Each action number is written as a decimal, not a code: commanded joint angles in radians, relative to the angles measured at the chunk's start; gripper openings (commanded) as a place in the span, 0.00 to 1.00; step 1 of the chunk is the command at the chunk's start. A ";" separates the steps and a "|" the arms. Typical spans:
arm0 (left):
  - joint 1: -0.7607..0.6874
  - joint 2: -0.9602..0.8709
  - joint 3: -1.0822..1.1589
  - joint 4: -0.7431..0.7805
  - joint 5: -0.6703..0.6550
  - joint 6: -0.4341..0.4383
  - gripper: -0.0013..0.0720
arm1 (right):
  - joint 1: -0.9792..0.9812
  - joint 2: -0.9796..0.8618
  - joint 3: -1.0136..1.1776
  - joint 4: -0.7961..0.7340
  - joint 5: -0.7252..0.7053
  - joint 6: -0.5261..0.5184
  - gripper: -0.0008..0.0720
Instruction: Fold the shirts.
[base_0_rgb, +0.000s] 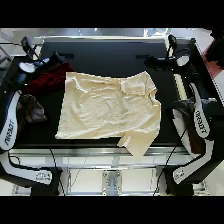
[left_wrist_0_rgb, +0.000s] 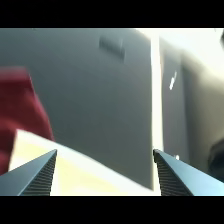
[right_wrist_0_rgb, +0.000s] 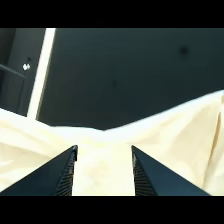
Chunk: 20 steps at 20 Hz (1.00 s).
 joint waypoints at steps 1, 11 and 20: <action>0.114 0.173 0.000 -0.042 -0.101 0.003 0.97 | -0.123 0.095 0.116 -0.113 0.240 0.051 0.54; 0.558 0.945 -0.761 0.187 -0.408 -0.261 0.96 | -0.562 0.667 -0.446 -0.200 0.567 0.042 0.54; 0.581 1.159 -1.130 0.061 -0.372 -0.405 0.96 | -0.565 0.756 -1.353 0.142 0.401 -0.037 0.69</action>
